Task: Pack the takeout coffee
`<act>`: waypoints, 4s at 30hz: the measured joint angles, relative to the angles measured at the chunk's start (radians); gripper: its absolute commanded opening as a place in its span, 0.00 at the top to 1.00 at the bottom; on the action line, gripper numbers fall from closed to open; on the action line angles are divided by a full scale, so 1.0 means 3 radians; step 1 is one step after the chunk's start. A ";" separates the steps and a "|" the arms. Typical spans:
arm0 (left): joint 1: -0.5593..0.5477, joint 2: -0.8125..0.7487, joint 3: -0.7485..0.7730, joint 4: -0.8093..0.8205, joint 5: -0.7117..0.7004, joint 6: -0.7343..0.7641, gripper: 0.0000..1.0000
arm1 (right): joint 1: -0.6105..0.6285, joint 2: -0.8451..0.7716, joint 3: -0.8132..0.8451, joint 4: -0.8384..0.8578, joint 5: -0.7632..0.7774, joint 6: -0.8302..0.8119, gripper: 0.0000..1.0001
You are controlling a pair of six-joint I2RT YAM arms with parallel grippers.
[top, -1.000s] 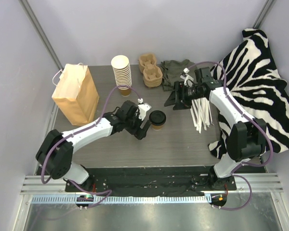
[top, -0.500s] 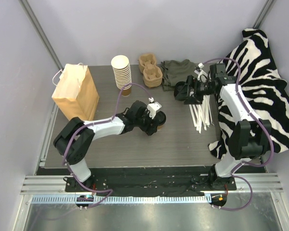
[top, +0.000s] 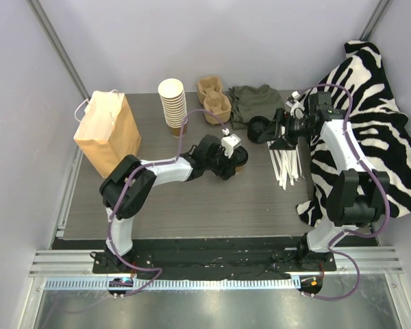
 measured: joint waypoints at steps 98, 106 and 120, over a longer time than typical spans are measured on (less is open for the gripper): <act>0.0622 -0.2533 0.0027 -0.2783 0.0876 -0.0047 0.15 | 0.1490 0.2075 0.1965 0.1213 0.2486 0.0715 0.75; 0.0669 -0.2541 0.0027 -0.2785 0.0875 -0.0061 0.15 | 0.1518 0.2064 0.2038 0.0955 0.2436 0.0641 0.50; 0.0746 -0.2553 0.0027 -0.2770 0.0879 -0.0107 0.15 | 0.1494 0.1977 0.2485 0.0800 0.2425 0.0404 0.57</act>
